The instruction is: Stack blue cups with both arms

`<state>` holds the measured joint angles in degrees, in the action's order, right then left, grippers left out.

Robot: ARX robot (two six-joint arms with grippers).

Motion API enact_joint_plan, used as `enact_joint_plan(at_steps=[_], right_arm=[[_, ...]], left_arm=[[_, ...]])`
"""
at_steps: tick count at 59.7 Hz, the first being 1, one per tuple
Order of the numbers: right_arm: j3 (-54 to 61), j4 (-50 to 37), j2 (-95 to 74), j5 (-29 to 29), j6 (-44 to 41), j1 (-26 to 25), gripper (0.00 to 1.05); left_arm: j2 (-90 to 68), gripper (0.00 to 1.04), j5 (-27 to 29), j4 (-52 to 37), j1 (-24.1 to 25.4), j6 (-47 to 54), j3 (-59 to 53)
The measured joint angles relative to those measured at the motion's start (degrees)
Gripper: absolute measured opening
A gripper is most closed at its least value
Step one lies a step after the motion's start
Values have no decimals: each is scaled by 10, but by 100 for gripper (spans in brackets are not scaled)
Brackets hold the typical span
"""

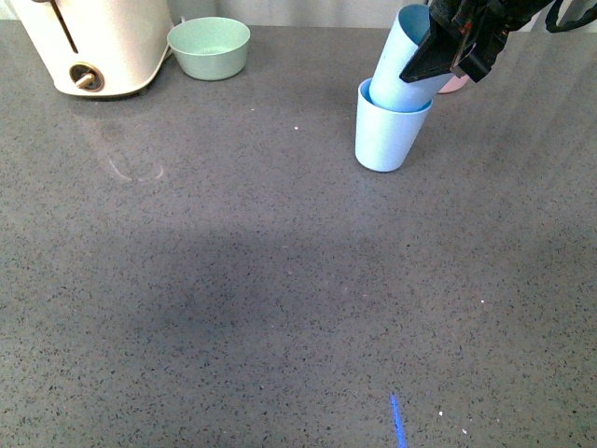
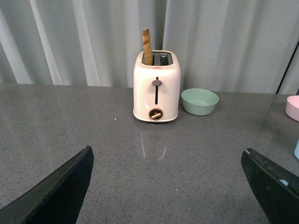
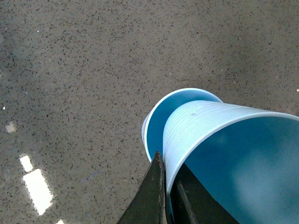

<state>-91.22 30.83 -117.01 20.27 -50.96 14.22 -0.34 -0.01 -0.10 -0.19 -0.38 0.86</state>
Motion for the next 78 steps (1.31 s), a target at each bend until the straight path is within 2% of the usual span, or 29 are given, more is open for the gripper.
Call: enact_joint_plan(at_steps=[8, 10, 36, 39, 47, 55, 67, 71, 73, 74, 75, 76, 78], right_arm=[[1, -17, -1, 0, 3, 3, 2], [2, -20, -1, 0, 4, 4, 5], [5, -29, 18, 8, 27, 2, 68], [10, -35, 36, 22, 39, -6, 79], [37, -66, 88, 60, 70, -34, 97], [97, -127, 171, 108, 125, -83, 96], [263, -281, 358, 200, 288, -174, 96], [303, -301, 408, 203, 331, -184, 96], [326, -342, 430, 146, 357, -176, 92], [346, -381, 444, 87, 381, -169, 89], [356, -401, 451, 73, 386, -165, 87], [376, -436, 462, 11, 410, -160, 84], [419, -500, 480, -75, 437, -150, 76]], left_arm=[[0, 96, 0, 0, 0, 0, 0], [0, 96, 0, 0, 0, 0, 0], [0, 96, 0, 0, 0, 0, 0], [0, 96, 0, 0, 0, 0, 0], [0, 96, 0, 0, 0, 0, 0], [0, 96, 0, 0, 0, 0, 0], [0, 96, 0, 0, 0, 0, 0], [0, 96, 0, 0, 0, 0, 0], [0, 96, 0, 0, 0, 0, 0], [0, 96, 0, 0, 0, 0, 0], [0, 96, 0, 0, 0, 0, 0], [0, 96, 0, 0, 0, 0, 0], [0, 96, 0, 0, 0, 0, 0]])
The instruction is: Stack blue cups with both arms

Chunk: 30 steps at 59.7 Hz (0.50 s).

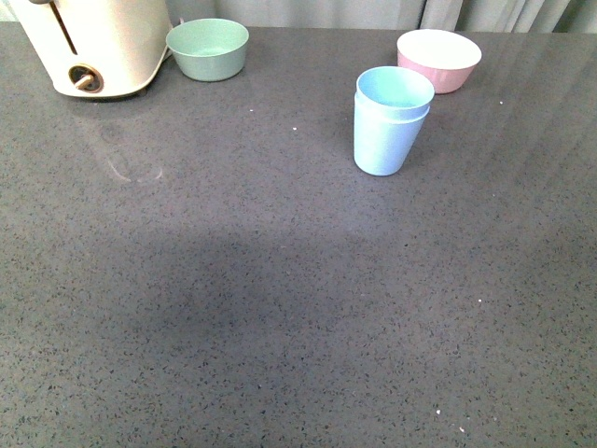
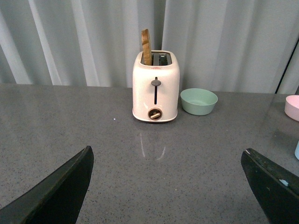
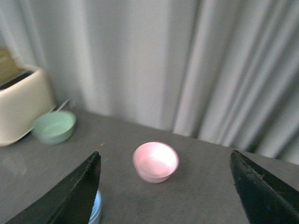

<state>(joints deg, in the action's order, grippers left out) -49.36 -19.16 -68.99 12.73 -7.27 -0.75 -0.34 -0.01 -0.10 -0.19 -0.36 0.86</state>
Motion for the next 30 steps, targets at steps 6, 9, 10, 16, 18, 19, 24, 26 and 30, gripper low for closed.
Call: enact_joint_plan(at_steps=[6, 9, 10, 16, 18, 19, 24, 26, 30], right_arm=[[113, -90, 34, -121, 46, 6, 55], [144, -103, 45, -125, 52, 6, 48], [159, -109, 51, -125, 54, 6, 45], [213, -132, 83, -125, 62, 7, 29], [232, -139, 95, -126, 64, 6, 22], [241, -142, 101, -128, 64, 6, 18], [272, -152, 122, -127, 65, 7, 4], [282, -154, 129, -127, 63, 7, 2], [306, -161, 146, -126, 66, 7, 2]], left_arm=[[0, 96, 1, 0, 0, 0, 0], [0, 96, 1, 0, 0, 0, 0], [0, 96, 1, 0, 0, 0, 0], [0, 96, 0, 0, 0, 0, 0], [0, 96, 0, 0, 0, 0, 0], [0, 96, 0, 0, 0, 0, 0], [0, 96, 0, 0, 0, 0, 0], [0, 96, 0, 0, 0, 0, 0], [0, 96, 0, 0, 0, 0, 0]])
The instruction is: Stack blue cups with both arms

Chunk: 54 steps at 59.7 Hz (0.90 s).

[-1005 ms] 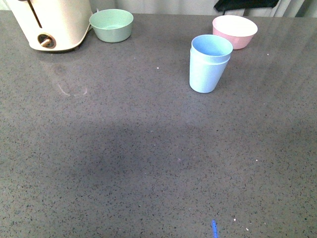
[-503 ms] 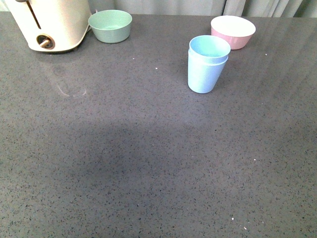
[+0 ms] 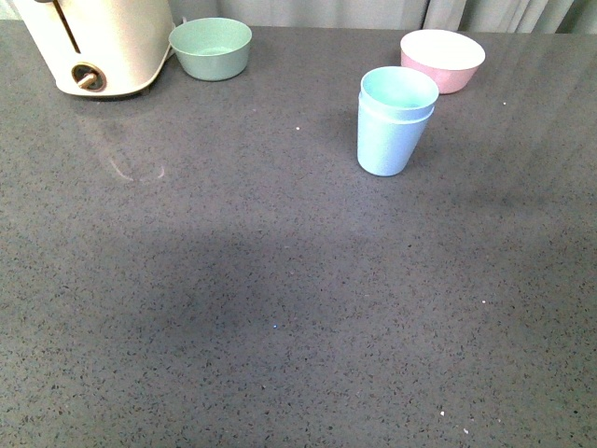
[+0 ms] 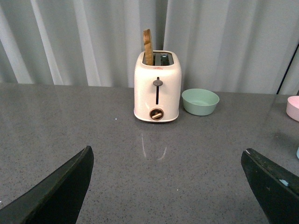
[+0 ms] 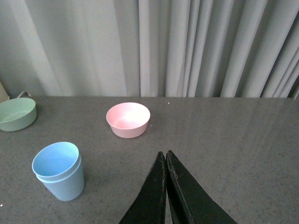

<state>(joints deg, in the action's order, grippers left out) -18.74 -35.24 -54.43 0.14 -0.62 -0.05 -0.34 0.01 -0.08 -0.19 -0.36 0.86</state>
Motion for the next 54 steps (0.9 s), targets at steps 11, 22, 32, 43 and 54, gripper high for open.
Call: enact_joint_plan(at_steps=[11, 22, 32, 43, 54], right_arm=[[61, -4, 54, -2, 0, 0, 2], [109, 10, 119, -1, 0, 0, 2], [136, 37, 172, -2, 0, 0, 2], [154, 73, 226, -1, 0, 0, 2], [174, 93, 275, -1, 0, 0, 2]], left_arm=[[0, 96, 0, 0, 0, 0, 0], [0, 96, 0, 0, 0, 0, 0], [0, 96, 0, 0, 0, 0, 0], [0, 96, 0, 0, 0, 0, 0], [0, 96, 0, 0, 0, 0, 0]])
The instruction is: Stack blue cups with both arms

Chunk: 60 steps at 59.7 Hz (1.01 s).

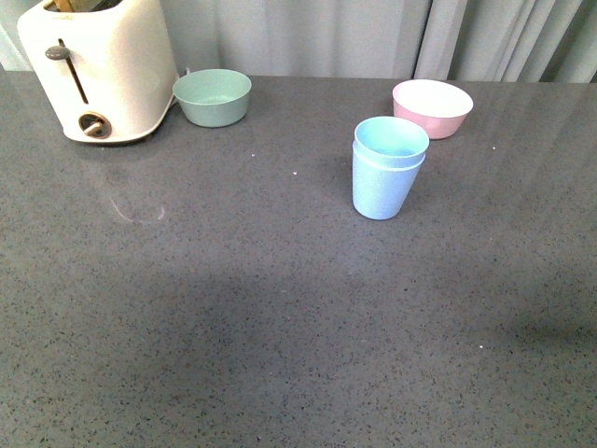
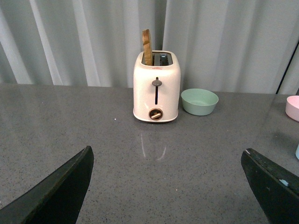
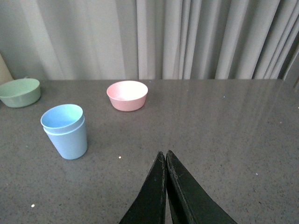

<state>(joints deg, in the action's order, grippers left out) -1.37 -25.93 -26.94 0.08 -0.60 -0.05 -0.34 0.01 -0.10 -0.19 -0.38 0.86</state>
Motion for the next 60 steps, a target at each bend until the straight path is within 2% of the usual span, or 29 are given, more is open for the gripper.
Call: enact_joint_plan(at_steps=[50, 55, 60], right_arm=[[0, 160, 170, -1, 0, 0, 2], [0, 245, 236, -2, 0, 0, 2], [0, 256, 263, -1, 0, 0, 2]], left_arm=[[0, 96, 0, 0, 0, 0, 0], [0, 96, 0, 0, 0, 0, 0], [0, 96, 0, 0, 0, 0, 0]])
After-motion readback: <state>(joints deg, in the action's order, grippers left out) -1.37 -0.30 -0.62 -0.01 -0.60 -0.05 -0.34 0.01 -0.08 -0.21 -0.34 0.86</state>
